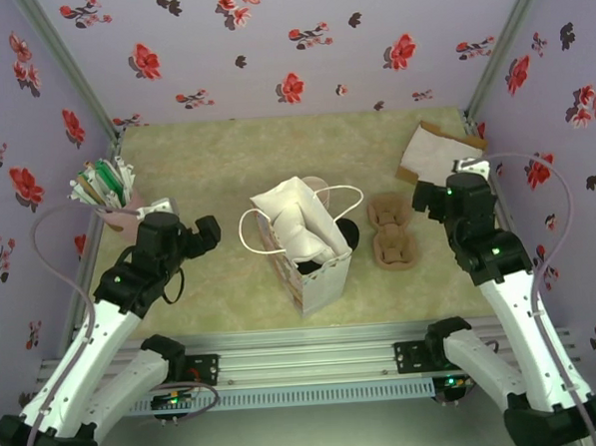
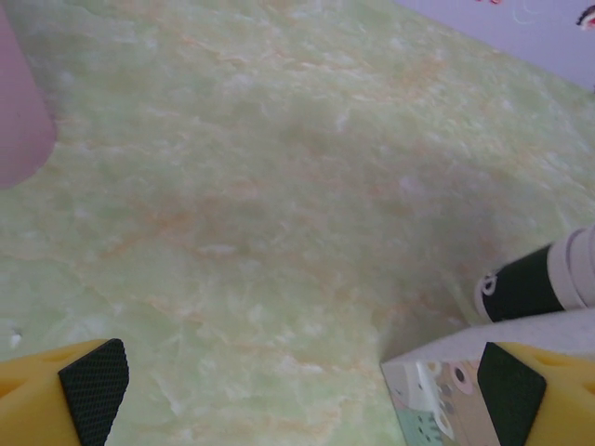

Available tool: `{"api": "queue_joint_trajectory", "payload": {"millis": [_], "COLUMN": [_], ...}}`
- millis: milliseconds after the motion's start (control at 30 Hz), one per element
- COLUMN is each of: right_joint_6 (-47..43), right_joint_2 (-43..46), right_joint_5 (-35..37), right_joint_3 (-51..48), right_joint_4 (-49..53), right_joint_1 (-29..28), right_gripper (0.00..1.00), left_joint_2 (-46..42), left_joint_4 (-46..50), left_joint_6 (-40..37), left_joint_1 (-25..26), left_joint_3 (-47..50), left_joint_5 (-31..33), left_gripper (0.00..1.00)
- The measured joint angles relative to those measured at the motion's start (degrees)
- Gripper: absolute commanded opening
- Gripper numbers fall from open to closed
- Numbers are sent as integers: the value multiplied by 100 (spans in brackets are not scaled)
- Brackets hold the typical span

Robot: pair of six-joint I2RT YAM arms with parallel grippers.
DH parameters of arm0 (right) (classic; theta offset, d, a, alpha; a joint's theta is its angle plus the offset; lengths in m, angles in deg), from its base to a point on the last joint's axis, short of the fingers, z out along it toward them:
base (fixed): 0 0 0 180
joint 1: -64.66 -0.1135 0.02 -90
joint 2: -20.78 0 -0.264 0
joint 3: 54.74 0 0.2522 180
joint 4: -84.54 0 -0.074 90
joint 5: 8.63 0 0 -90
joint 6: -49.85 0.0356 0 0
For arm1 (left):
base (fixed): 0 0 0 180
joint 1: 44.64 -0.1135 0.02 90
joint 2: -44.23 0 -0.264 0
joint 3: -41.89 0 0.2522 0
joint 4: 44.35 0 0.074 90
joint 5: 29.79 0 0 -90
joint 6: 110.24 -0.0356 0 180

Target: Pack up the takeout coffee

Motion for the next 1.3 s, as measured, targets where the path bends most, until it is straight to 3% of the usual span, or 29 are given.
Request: {"api": "queue_joint_trajectory", "payload": {"millis": [167, 433, 600, 800, 1067, 1300], "right_joint_6": [372, 326, 313, 402, 258, -177], "right_joint_2": [264, 765, 11, -1550, -3010, -3552], "right_joint_5": [-160, 538, 1067, 1381, 1469, 1357], "right_joint_3": [-844, -2929, -3401, -3738, -3720, -3650], "right_joint_4": [-732, -3053, -4360, -5711, -6876, -7667], "right_joint_1": [710, 807, 855, 994, 1021, 916], "right_gripper": [99, 99, 99, 99, 99, 99], "left_joint_2": [345, 435, 258, 385, 2214, 3574], "left_joint_4": [-527, -1484, -2660, -4505, -6596, -8054], "left_joint_6": [-476, -1429, -2216, -3069, -3161, -3174], "left_joint_1": [-313, -852, -1123, -1427, -2247, -2393], "left_joint_3": [369, 1196, 2039, 3397, 3292, 2999], "left_joint_5": [61, 461, 595, 455, 157, -63], "left_gripper": [99, 99, 99, 99, 99, 99]}}
